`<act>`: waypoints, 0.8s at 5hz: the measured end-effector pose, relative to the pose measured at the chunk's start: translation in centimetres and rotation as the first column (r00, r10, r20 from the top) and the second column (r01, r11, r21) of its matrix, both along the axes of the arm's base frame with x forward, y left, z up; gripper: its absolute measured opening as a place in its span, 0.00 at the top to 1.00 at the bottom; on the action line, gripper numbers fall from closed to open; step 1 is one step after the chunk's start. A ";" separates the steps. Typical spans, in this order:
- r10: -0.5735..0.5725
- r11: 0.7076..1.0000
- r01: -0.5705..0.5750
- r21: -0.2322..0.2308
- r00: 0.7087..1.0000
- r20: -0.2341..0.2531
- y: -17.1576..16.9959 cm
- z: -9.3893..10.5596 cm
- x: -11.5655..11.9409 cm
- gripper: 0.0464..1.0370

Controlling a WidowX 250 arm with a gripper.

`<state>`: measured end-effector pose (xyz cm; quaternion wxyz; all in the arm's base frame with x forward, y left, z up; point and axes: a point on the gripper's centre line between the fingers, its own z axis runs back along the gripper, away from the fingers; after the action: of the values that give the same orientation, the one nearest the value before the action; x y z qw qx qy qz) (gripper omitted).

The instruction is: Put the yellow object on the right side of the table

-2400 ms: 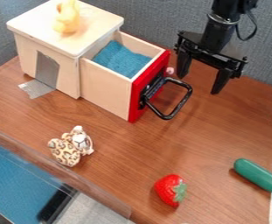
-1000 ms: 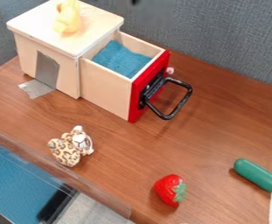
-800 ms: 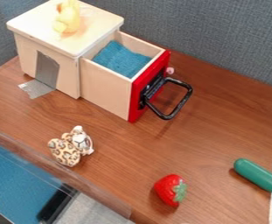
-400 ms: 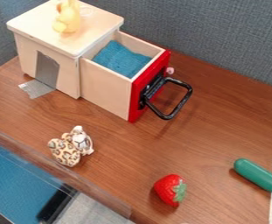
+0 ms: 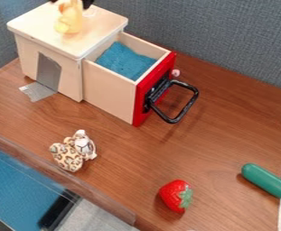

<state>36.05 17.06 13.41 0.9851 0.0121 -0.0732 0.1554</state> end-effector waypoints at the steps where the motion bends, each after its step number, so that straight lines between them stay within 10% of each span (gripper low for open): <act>1: 0.009 1.000 -0.009 0.003 0.998 -0.059 0.0 -1.9 0.0 0.04; 2: 0.006 1.000 -0.004 0.021 0.996 -0.088 -0.6 -2.6 0.2 0.07; 4: 0.024 1.000 -0.023 0.014 0.997 -0.072 -1.6 -2.9 0.7 0.62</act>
<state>36.78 15.45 10.54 0.9850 0.0249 -0.0385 0.1662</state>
